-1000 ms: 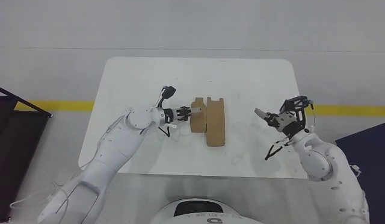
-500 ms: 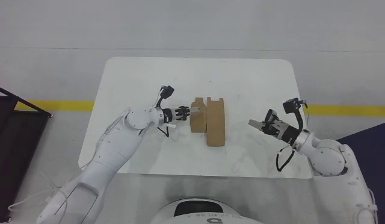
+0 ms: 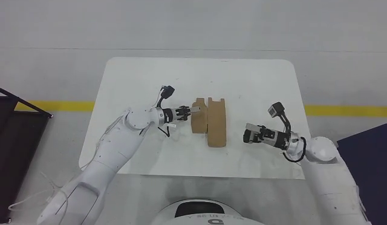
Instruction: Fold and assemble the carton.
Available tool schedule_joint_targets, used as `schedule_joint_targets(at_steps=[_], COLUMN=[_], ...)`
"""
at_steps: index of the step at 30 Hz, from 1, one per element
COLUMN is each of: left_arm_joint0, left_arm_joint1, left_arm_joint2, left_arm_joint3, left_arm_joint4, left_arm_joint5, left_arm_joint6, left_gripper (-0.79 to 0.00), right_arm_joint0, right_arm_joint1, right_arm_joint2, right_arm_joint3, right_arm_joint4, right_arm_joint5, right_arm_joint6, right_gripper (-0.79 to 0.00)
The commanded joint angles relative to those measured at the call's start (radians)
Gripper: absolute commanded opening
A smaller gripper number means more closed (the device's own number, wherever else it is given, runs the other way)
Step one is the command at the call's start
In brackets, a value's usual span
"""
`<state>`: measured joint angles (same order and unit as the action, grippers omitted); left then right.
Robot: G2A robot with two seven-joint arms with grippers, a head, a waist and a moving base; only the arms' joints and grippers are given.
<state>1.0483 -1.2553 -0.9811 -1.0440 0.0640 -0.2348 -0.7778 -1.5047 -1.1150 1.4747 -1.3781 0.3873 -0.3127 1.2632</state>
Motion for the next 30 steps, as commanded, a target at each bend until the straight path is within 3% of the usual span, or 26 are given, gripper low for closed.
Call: schedule_joint_targets(at_steps=[1,11,18,20,21,22,25,30], left_arm_joint0=[-0.001,0.004,-0.001,-0.003,-0.003,-0.004,-0.006,-0.007], left_arm_joint1=[0.0,-0.002,-0.004,-0.005,-0.005,-0.005,-0.005,-0.005], left_arm_joint2=[0.0,-0.001,0.003,0.004,0.004,0.004,0.002,0.002], left_arm_joint3=[0.002,0.01,0.019,0.021,0.023,0.023,0.027,0.028], left_arm_joint4=[-0.001,-0.02,-0.025,-0.025,-0.026,-0.026,-0.029,-0.029], left_arm_joint5=[-0.001,-0.007,-0.008,-0.009,-0.008,-0.007,-0.008,-0.004], left_arm_joint6=[0.001,0.006,0.008,0.009,0.009,0.008,0.009,0.007], left_gripper=[-0.123,-0.172,-0.191,-0.203,-0.209,-0.206,-0.237,-0.268], right_arm_joint0=[0.031,0.043,0.075,0.095,0.105,0.115,0.141,0.182], right_arm_joint1=[-0.003,-0.004,-0.016,-0.023,-0.025,-0.027,-0.032,-0.036], right_arm_joint2=[-0.033,-0.054,-0.174,-0.209,-0.223,-0.233,-0.255,-0.281], right_arm_joint3=[0.046,0.062,0.068,0.087,0.101,0.114,0.154,0.218], right_arm_joint4=[0.002,-0.022,-0.155,-0.161,-0.166,-0.173,-0.168,-0.172], right_arm_joint5=[0.009,0.015,0.031,0.029,0.034,0.034,0.031,0.049], right_arm_joint6=[0.02,0.003,-0.086,-0.109,-0.117,-0.129,-0.144,-0.15], right_gripper=[0.0,0.0,-0.003,-0.157,-0.394,-0.453,-0.557,-0.545])
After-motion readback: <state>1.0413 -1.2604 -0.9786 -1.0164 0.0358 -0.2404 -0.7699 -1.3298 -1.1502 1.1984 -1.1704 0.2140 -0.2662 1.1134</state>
